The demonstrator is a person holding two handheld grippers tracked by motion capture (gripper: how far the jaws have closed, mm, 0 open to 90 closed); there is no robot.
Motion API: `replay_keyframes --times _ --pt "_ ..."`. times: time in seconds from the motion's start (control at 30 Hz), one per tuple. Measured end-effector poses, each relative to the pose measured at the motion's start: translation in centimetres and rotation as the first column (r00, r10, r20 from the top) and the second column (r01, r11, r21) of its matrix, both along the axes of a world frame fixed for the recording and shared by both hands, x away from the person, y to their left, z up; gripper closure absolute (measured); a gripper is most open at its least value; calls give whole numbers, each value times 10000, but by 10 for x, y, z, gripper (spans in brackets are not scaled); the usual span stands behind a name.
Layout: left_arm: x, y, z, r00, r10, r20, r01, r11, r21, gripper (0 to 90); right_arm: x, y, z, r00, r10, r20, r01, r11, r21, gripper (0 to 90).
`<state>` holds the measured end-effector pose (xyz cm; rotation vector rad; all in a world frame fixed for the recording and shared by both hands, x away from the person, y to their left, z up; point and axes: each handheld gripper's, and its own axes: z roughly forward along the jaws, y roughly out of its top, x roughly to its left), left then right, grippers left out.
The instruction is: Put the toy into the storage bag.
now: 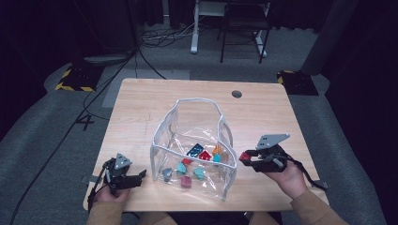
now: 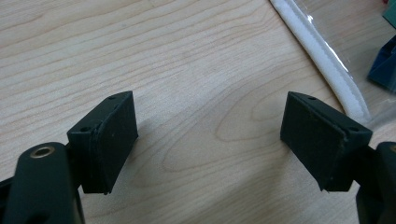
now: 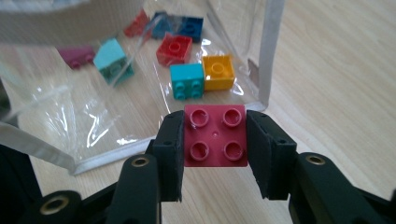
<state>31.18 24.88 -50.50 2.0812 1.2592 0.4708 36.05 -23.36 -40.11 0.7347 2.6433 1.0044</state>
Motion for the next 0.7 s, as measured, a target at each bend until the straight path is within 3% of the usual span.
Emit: replay_keyframes --times 0.37,0.7 --pt "0 0 0 10000 -4 18 4 10000 13 192 5 -10 33 9997 -225 49 220 9970 747 590" --pt "0 0 0 10000 -3 -3 3 10000 3 192 10 -14 63 9996 -213 203 190 9942 1054 590"
